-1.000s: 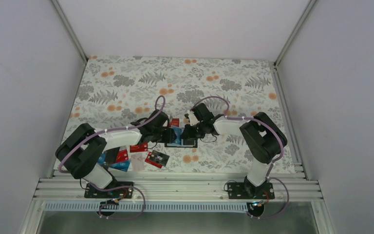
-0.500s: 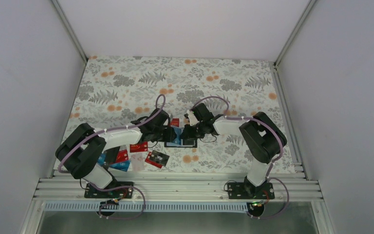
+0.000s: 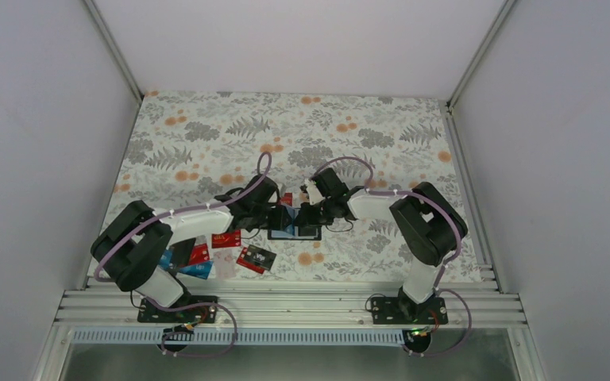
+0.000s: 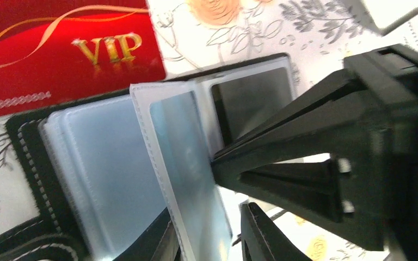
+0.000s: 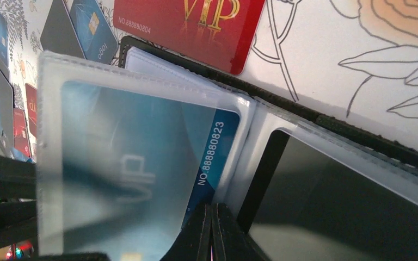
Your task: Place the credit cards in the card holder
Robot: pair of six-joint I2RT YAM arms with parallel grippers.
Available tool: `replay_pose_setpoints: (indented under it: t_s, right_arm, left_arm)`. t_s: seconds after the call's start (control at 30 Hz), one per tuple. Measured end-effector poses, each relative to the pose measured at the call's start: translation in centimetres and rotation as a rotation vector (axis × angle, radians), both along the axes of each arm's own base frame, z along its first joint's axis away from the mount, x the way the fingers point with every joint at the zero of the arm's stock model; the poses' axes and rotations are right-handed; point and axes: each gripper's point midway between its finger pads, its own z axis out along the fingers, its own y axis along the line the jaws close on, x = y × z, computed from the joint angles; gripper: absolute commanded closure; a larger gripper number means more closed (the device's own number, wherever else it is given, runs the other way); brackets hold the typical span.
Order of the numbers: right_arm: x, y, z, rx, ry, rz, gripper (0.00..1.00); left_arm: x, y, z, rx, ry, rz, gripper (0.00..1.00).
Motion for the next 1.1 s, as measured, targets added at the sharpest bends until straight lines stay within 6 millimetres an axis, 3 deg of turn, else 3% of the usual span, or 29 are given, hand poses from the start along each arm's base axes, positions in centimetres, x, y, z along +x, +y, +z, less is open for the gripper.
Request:
replay_pose_setpoints:
  t_s: [0.2, 0.33, 0.57, 0.67, 0.83, 0.97, 1.1]
  right_arm:
    - [0.0, -0.4, 0.2, -0.019, -0.007, -0.008, 0.95]
    - [0.1, -0.9, 0.9, -0.041, -0.028, -0.016, 0.88]
    - [0.8, -2.5, 3.9, -0.05, -0.106, -0.061, 0.8]
    - [1.0, -3.6, 5.7, -0.045, -0.15, -0.095, 0.78]
    - [1.3, -6.1, 7.0, -0.066, -0.196, -0.163, 0.76]
    - [1.0, -8.0, 6.9, -0.09, -0.199, -0.204, 0.72]
    - [0.5, -8.7, 7.3, -0.095, -0.2, -0.217, 0.68]
  left_arm:
    - [0.6, -1.3, 1.1, -0.022, -0.019, -0.016, 0.72]
    - [0.9, -2.0, 1.2, -0.022, -0.019, -0.023, 0.72]
    - [0.8, -2.5, 0.5, 0.005, 0.004, -0.033, 0.73]
    - [0.9, -3.4, 0.5, 0.012, 0.006, -0.048, 0.72]
    - [1.2, -5.1, 0.7, 0.019, 0.003, -0.069, 0.72]
    - [1.7, -7.2, 1.3, -0.002, -0.004, -0.096, 0.62]
    - [1.6, -8.7, 2.1, -0.048, -0.003, -0.123, 0.43]
